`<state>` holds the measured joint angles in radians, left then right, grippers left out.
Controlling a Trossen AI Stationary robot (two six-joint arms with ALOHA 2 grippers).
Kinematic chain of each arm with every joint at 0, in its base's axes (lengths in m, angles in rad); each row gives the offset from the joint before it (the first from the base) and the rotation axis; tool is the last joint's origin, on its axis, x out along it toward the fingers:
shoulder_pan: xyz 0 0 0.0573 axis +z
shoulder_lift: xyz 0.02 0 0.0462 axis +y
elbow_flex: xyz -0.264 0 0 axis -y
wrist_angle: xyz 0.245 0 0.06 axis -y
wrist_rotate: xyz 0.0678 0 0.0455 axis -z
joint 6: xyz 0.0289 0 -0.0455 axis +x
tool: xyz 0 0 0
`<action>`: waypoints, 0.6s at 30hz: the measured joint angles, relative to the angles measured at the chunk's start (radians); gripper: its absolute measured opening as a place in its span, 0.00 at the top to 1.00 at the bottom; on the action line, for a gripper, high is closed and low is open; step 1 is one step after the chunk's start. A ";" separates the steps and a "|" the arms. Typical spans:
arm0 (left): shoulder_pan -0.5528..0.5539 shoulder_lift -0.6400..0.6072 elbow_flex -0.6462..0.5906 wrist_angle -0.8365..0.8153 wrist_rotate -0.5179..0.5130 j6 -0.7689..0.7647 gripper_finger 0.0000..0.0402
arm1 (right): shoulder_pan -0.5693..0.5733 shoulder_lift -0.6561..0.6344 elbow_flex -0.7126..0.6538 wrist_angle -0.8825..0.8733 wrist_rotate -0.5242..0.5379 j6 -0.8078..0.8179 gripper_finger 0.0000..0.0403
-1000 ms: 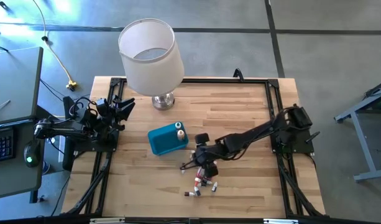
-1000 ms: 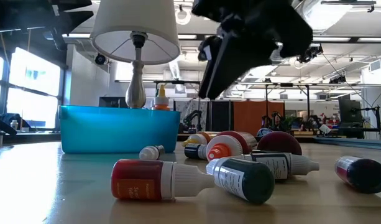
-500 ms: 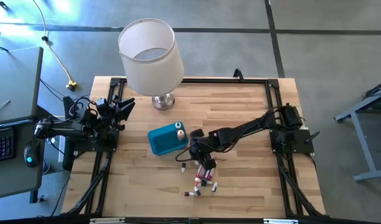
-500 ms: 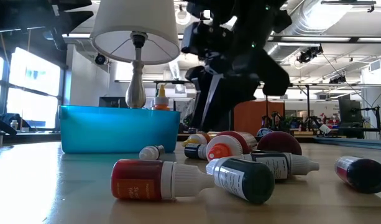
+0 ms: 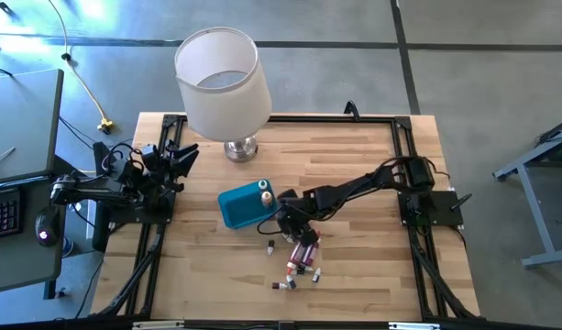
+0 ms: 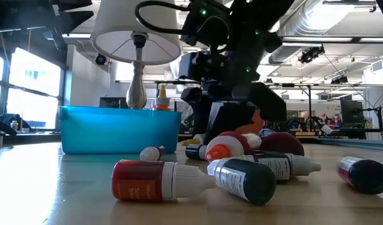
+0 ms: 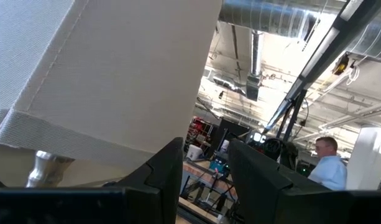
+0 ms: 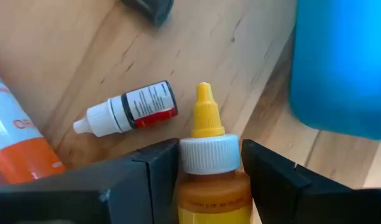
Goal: Pick & Place food coloring
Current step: Put the large yellow food coloring bottle into the blue bin
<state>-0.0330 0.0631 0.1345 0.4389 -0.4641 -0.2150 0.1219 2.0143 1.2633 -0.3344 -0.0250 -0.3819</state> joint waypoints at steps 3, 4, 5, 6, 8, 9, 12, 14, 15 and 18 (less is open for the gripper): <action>0.000 0.000 0.000 0.000 0.000 0.000 0.68 | 0.000 0.007 0.001 0.002 0.016 -0.003 0.59; 0.000 0.000 0.000 0.000 0.000 0.000 0.68 | 0.001 0.007 0.001 0.001 0.018 0.000 0.60; 0.000 0.000 0.000 0.000 0.000 0.000 0.68 | 0.001 0.007 0.001 0.001 0.018 0.005 0.62; 0.000 0.000 0.000 0.000 0.000 0.000 0.68 | 0.001 0.006 0.001 0.001 0.017 0.012 0.64; 0.000 0.000 0.000 0.000 0.000 0.000 0.68 | 0.001 0.006 0.001 0.003 0.016 0.027 0.67; 0.000 0.000 0.000 0.000 0.000 0.000 0.68 | 0.001 0.006 0.001 0.006 0.016 0.042 0.67; 0.000 0.000 0.000 0.000 0.000 0.000 0.68 | 0.007 0.001 0.009 0.003 0.009 0.082 0.69; 0.000 0.000 0.000 0.000 -0.001 0.000 0.68 | 0.011 -0.007 0.022 -0.007 -0.006 0.107 0.70; 0.000 0.000 0.000 0.000 -0.001 0.000 0.68 | 0.014 -0.018 0.031 -0.006 -0.009 0.122 0.70; 0.000 0.000 0.000 0.002 -0.002 0.000 0.68 | 0.020 -0.068 0.062 0.049 -0.014 0.161 0.70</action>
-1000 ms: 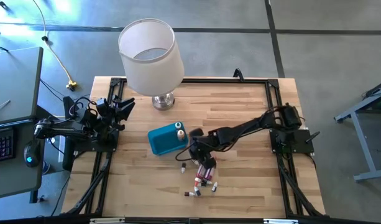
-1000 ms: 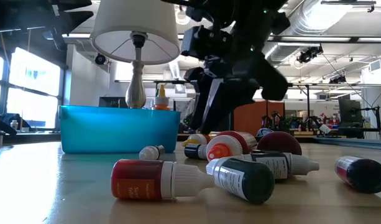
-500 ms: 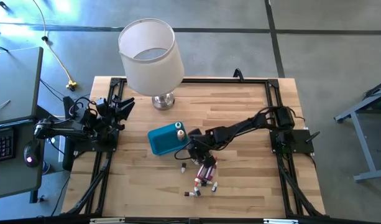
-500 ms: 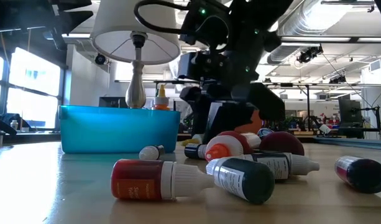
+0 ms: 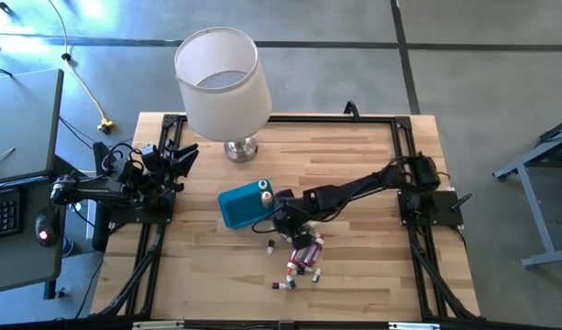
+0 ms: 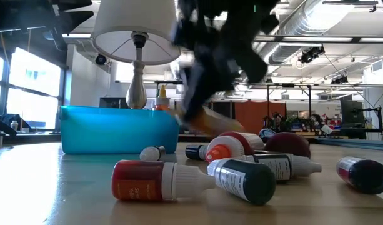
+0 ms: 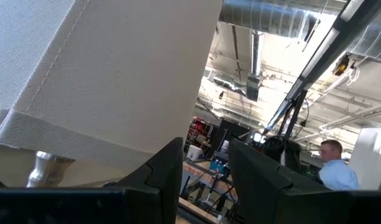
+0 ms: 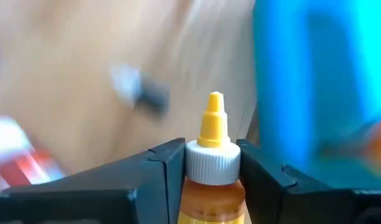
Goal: Pick & Place food coloring
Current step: Put the large yellow food coloring bottle into the blue bin
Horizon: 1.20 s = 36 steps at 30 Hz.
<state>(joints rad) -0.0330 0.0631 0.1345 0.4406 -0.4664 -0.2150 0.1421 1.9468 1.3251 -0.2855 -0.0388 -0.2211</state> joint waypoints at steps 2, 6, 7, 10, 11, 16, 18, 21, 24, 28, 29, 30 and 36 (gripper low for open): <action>0.000 0.000 0.000 0.003 0.000 0.000 0.68 | -0.001 -0.031 0.003 0.085 -0.001 0.042 0.70; 0.000 0.000 0.000 0.004 0.003 0.000 0.68 | -0.004 -0.052 0.002 0.298 0.017 0.064 0.70; 0.000 0.000 0.000 0.004 0.004 0.000 0.68 | -0.003 -0.053 0.002 0.350 0.032 0.059 0.70; 0.000 0.000 0.000 0.004 0.015 0.000 0.68 | -0.002 -0.048 0.002 0.453 0.062 0.014 0.70; 0.000 0.000 0.000 0.004 0.019 0.000 0.68 | -0.002 -0.045 0.002 0.471 0.070 0.002 0.70; 0.000 0.000 0.000 0.005 0.039 -0.003 0.68 | 0.008 -0.051 -0.099 0.716 0.079 -0.031 0.70; 0.000 0.000 0.000 0.005 0.045 -0.003 0.68 | 0.011 -0.050 -0.198 0.906 0.102 -0.046 0.70; 0.000 0.000 0.000 0.005 0.046 -0.003 0.68 | 0.012 -0.049 -0.374 1.251 0.186 -0.024 0.70; 0.000 0.000 0.000 0.006 0.045 -0.003 0.68 | 0.007 -0.033 -0.518 1.587 0.275 0.001 0.70; 0.000 0.000 0.000 0.011 0.021 -0.002 0.68 | -0.005 -0.002 -0.588 1.717 0.294 0.069 0.70; 0.000 0.000 0.000 0.012 0.014 -0.002 0.68 | -0.005 0.011 -0.588 1.712 0.287 0.092 0.70; 0.000 0.000 0.000 0.012 0.012 -0.002 0.68 | -0.005 0.027 -0.580 1.707 0.278 0.102 0.70; 0.000 0.000 0.000 0.013 0.011 -0.003 0.68 | -0.010 0.107 -0.500 1.718 0.254 0.041 0.70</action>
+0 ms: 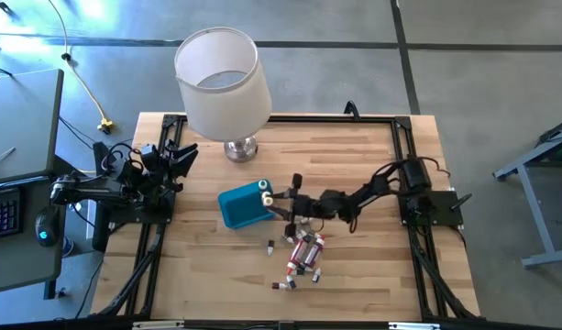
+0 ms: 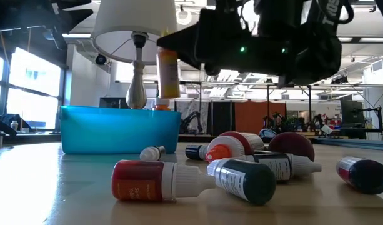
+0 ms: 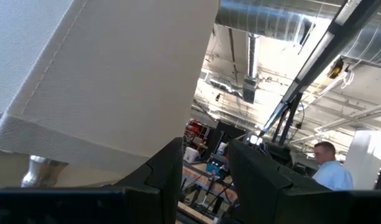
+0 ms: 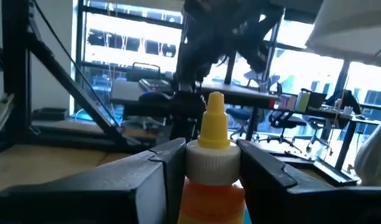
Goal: Pick & Place food coloring
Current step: Put the large yellow food coloring bottle into the blue bin
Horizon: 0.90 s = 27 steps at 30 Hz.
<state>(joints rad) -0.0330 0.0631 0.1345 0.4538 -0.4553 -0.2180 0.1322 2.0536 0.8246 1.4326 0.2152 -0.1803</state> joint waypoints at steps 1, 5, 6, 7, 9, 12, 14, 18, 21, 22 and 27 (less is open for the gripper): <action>0.000 0.000 0.000 0.000 0.000 0.000 0.68 | -0.004 0.016 0.008 -0.004 -0.006 0.000 0.70; 0.000 0.000 0.000 0.000 0.000 0.003 0.68 | -0.022 0.074 0.039 0.007 -0.022 0.022 0.70; 0.000 0.000 0.000 -0.001 0.000 0.003 0.68 | -0.027 0.090 0.045 0.021 -0.022 0.033 0.70; 0.000 0.000 0.000 -0.001 0.000 0.003 0.68 | -0.031 0.109 0.052 0.039 -0.023 0.044 0.70; 0.000 0.000 0.000 -0.001 0.000 0.003 0.68 | -0.038 0.142 0.055 0.080 -0.023 0.046 0.70; 0.000 0.000 0.000 -0.001 -0.001 0.003 0.68 | -0.044 0.167 0.057 0.132 -0.010 0.043 0.70; 0.000 0.000 0.000 -0.002 -0.001 0.003 0.68 | -0.048 0.173 0.057 0.121 -0.001 0.048 0.70; 0.000 0.000 0.000 -0.002 -0.001 0.003 0.68 | -0.042 0.174 0.057 0.071 0.020 0.047 0.70; 0.000 0.000 0.000 -0.002 -0.001 0.003 0.68 | -0.036 0.174 0.057 0.029 0.078 0.057 0.69; 0.000 0.000 0.000 -0.002 -0.001 0.003 0.68 | -0.034 0.174 0.057 0.011 0.108 0.071 0.69; 0.000 0.000 0.000 -0.002 -0.001 0.003 0.68 | -0.034 0.174 0.057 -0.046 0.164 0.113 0.64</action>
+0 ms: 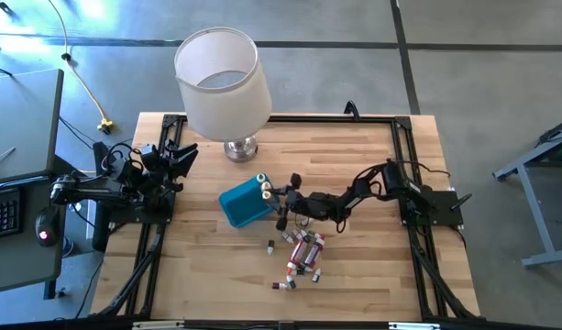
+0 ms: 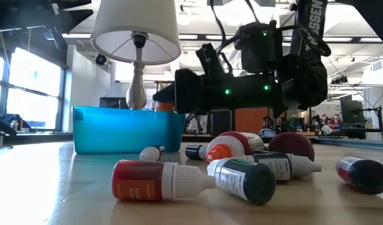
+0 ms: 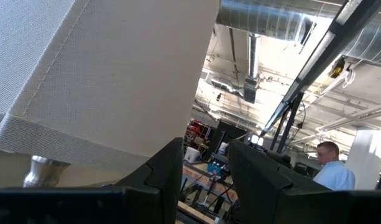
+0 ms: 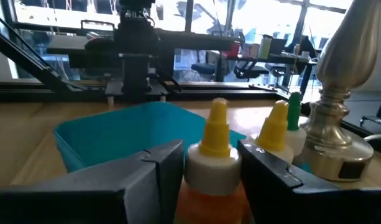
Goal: Pick & Place food coloring
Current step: Put the large yellow food coloring bottle into the blue bin, then put the right large orange food coloring bottle into the blue bin
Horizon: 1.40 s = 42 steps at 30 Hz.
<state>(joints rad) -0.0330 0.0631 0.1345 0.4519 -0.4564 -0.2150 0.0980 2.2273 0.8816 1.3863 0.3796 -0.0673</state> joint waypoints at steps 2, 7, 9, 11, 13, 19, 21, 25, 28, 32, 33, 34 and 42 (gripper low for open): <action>0.000 0.000 0.000 0.000 0.000 0.000 0.68 | 0.000 0.000 0.000 0.004 0.001 -0.001 0.62; 0.000 0.000 0.000 0.000 0.000 0.000 0.68 | 0.001 0.000 0.000 0.028 0.011 -0.011 0.60; 0.000 0.000 0.000 0.000 0.000 0.000 0.68 | 0.006 0.000 0.000 0.043 0.029 -0.037 0.60; 0.000 0.000 0.000 0.000 0.000 0.000 0.68 | 0.018 -0.006 0.000 0.073 0.060 -0.098 0.60; 0.000 0.000 0.000 0.000 0.000 0.000 0.68 | 0.040 -0.033 0.000 0.094 0.075 -0.175 0.60; 0.000 0.000 0.000 -0.004 0.061 0.000 0.68 | 0.145 -0.223 0.000 0.043 0.161 -0.441 0.60; 0.000 0.009 0.006 -0.002 0.148 0.002 0.68 | 0.189 -0.317 0.000 -0.059 0.235 -0.504 0.60; 0.000 0.097 0.086 -0.070 0.233 -0.008 0.68 | 0.270 -0.530 0.000 -0.445 0.420 -0.481 0.60; -0.001 0.255 0.195 -0.194 0.219 -0.018 0.68 | 0.314 -0.676 0.001 -0.771 0.572 -0.185 0.61; -0.001 0.554 0.392 -0.392 0.322 0.055 0.68 | 0.371 -0.847 0.001 -1.217 0.555 0.241 0.62; -0.001 0.631 0.448 -0.449 0.375 0.084 0.68 | 0.384 -0.880 0.000 -1.302 0.522 0.309 0.62; -0.007 0.704 0.502 -0.501 0.435 0.120 0.68 | 0.397 -0.908 0.000 -1.379 0.494 0.373 0.62; -0.216 1.166 0.892 -0.787 0.540 0.646 0.81 | 0.491 -0.955 0.000 -1.543 0.504 0.536 0.62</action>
<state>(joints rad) -0.2489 1.2292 1.0261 -0.3355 0.0832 0.4308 0.5888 1.2718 0.8817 -0.1571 0.8836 0.4683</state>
